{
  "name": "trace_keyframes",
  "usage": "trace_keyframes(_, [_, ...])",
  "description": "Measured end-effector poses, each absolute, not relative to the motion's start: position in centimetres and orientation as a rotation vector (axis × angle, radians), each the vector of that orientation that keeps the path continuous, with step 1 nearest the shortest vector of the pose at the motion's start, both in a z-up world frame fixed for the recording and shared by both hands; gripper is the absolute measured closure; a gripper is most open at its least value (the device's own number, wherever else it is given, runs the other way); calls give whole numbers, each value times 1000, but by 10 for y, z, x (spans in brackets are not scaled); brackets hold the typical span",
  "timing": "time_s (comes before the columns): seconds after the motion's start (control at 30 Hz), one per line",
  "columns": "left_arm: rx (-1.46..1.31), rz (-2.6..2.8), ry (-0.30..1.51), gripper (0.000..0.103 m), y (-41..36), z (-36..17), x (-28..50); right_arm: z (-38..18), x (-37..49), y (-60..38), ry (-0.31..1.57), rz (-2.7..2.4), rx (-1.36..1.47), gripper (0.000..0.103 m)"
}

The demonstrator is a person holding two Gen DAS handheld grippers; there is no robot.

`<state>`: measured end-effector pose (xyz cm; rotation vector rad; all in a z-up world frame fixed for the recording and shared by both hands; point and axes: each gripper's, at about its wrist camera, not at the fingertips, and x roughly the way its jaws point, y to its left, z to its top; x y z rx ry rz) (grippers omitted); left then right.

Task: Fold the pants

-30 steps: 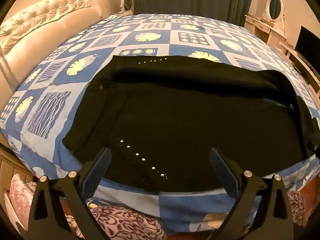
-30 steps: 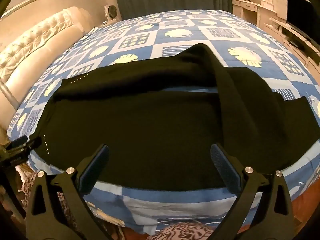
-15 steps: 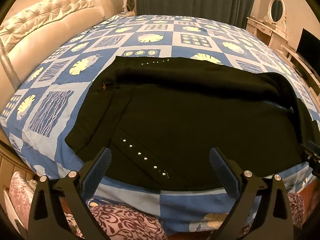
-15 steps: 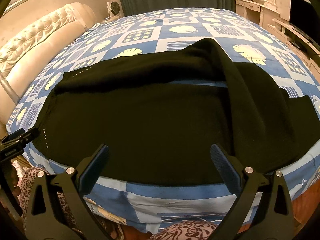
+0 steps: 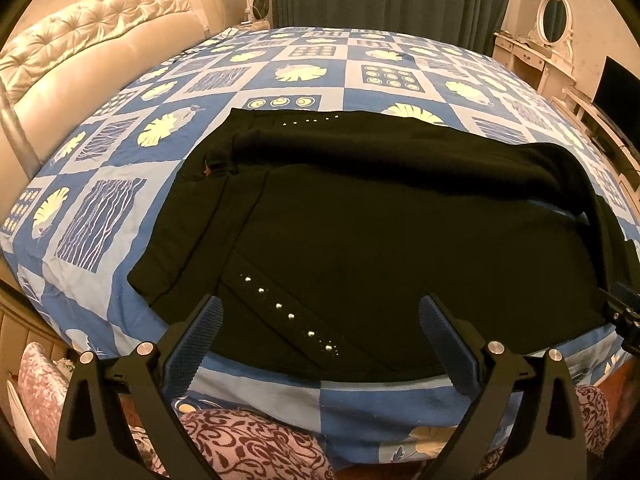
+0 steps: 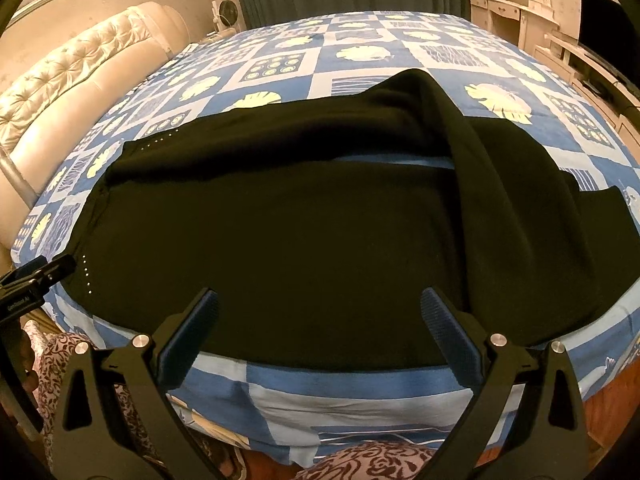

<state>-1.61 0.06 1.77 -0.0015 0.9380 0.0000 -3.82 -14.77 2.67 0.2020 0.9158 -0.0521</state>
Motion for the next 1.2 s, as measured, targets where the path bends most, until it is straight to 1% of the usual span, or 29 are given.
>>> trace_keyframes(0.47, [-9, -12, 943, 5, 0, 16, -13, 31, -34, -173, 904, -100, 236, 2])
trace_keyframes(0.67, [-32, -19, 971, 5, 4, 12, -6, 40, -30, -206, 888, -179, 211, 2])
trace_keyframes(0.83, [-30, -21, 971, 5, 5, 11, -3, 25, -23, -232, 927, -238, 204, 3])
trace_keyframes(0.87, [-32, -23, 974, 5, 5, 10, -1, 21, -20, -236, 940, -249, 205, 5])
trace_keyframes(0.93, [-36, -25, 978, 5, 6, 9, 2, 14, -17, -239, 963, -255, 198, 14])
trace_keyframes(0.97, [-38, -26, 981, 5, 7, 9, 3, 10, -15, -240, 977, -255, 191, 29])
trace_keyframes(1.0, [-39, -27, 982, 5, 7, 9, 4, 5, -12, -240, 1004, -255, 174, 35])
trace_keyframes(1.2, [-34, -23, 980, 5, 10, 8, 9, -10, -7, -245, 1048, -277, 151, 35])
